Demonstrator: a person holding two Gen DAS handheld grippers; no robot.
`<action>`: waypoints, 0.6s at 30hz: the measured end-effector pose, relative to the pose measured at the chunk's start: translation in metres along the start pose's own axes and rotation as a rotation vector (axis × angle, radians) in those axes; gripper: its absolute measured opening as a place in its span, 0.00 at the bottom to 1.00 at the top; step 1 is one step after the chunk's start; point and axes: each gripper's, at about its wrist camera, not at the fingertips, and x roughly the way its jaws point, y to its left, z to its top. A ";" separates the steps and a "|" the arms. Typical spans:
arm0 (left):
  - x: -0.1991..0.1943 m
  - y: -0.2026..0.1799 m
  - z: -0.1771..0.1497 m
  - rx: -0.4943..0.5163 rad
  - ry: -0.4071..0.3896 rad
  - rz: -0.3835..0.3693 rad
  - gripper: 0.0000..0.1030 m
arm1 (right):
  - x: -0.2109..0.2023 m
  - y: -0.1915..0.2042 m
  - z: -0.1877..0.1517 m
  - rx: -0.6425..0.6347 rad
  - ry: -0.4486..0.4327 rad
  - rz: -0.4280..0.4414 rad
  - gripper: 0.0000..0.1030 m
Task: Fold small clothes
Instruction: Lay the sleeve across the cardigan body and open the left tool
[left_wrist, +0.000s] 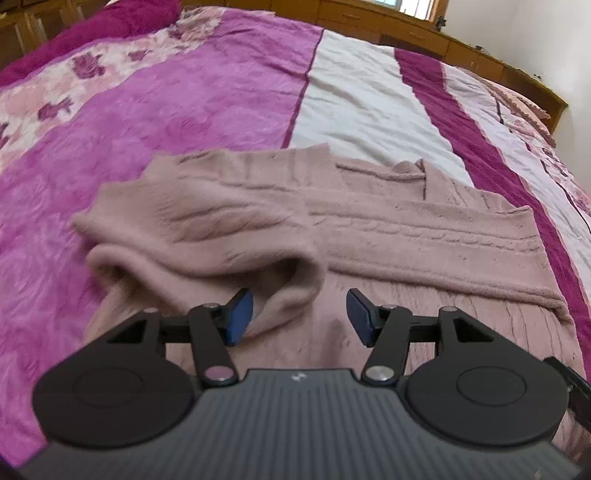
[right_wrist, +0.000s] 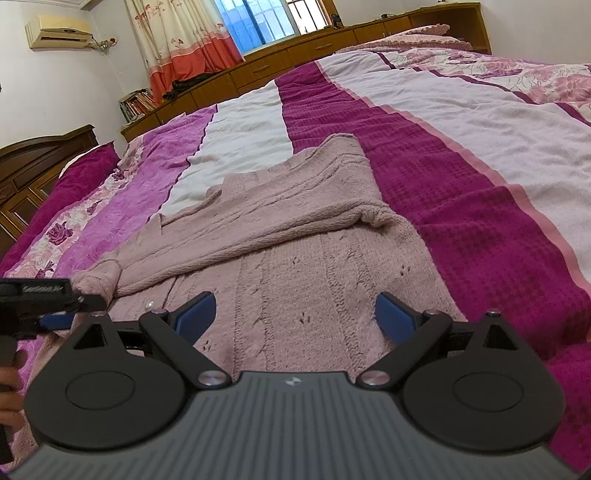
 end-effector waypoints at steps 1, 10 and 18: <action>-0.004 0.003 -0.001 -0.005 0.003 0.004 0.56 | 0.000 0.000 0.000 -0.001 0.000 0.000 0.94; -0.037 0.032 -0.005 -0.022 0.013 0.047 0.56 | -0.002 0.006 0.000 0.000 0.014 0.014 0.94; -0.060 0.064 -0.005 -0.071 -0.013 0.099 0.56 | -0.009 0.030 0.006 -0.047 0.034 0.071 0.94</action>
